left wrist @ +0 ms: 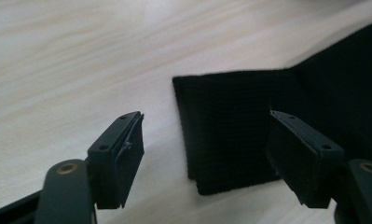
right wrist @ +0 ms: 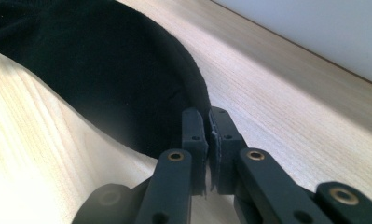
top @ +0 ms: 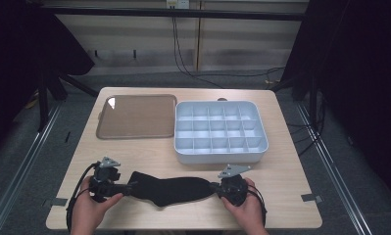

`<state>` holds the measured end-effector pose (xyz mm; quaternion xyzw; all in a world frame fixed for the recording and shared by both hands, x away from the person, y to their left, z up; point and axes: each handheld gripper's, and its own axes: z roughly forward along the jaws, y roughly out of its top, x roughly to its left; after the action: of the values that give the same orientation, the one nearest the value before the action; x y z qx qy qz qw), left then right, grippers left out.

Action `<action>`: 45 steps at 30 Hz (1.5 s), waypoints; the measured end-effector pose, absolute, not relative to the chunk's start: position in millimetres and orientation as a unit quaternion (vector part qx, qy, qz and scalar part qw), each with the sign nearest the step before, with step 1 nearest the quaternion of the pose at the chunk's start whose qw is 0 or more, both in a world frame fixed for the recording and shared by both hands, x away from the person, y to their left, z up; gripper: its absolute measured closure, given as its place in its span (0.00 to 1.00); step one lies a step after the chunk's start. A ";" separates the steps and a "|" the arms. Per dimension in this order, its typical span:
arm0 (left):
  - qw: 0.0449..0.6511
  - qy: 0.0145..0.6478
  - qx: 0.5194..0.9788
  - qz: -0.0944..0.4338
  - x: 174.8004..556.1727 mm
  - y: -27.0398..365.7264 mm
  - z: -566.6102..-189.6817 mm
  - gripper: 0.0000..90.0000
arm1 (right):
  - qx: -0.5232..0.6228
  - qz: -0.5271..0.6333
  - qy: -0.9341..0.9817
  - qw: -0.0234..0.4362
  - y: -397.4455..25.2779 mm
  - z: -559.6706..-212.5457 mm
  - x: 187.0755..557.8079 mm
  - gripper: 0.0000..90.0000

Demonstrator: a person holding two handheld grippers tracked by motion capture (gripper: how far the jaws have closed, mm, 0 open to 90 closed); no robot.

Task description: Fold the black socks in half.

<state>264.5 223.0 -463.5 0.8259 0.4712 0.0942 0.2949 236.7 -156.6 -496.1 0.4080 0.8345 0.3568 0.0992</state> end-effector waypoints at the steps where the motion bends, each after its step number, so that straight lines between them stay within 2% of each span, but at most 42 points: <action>1: 0.292 0.468 0.829 0.093 263.7 220.8 -466.6 0.32 | 0.409 0.356 0.834 0.100 -156.4 -496.2 236.4 0.96; 12: 0.269 0.467 0.835 0.112 266.5 217.2 -481.0 0.41 | 0.405 0.355 0.836 0.104 -155.9 -496.2 235.4 0.96; 16: 0.264 0.468 0.836 0.108 267.4 216.1 -481.4 0.42 | 0.403 0.355 0.837 0.105 -155.7 -496.3 235.3 0.96; 18: 0.263 0.470 0.836 0.102 268.5 215.7 -481.9 0.46 | 0.403 0.355 0.837 0.105 -155.9 -496.4 235.5 0.96; 27: 0.261 0.464 0.840 0.099 271.1 215.7 -481.9 0.48 | 0.402 0.355 0.838 0.105 -155.7 -496.5 235.3 0.96; 30: 0.263 0.467 0.839 0.095 271.3 214.7 -481.2 0.53 | 0.404 0.356 0.836 0.104 -155.7 -496.6 235.0 0.96; 31: 0.264 0.465 0.840 0.091 271.1 213.9 -480.6 0.59 | 0.403 0.358 0.836 0.103 -155.4 -496.9 234.6 0.96; 41: 0.261 0.462 0.844 0.081 271.4 211.2 -479.1 0.69 | 0.404 0.358 0.836 0.100 -154.9 -496.8 233.8 0.96; 45: 0.256 0.460 0.847 0.079 271.8 208.7 -477.7 0.76 | 0.404 0.359 0.836 0.100 -155.2 -496.9 234.2 0.96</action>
<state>271.8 208.7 -477.7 0.8467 0.4598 0.0786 0.2559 234.2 -155.2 -496.9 0.4039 0.8357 0.3585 0.0997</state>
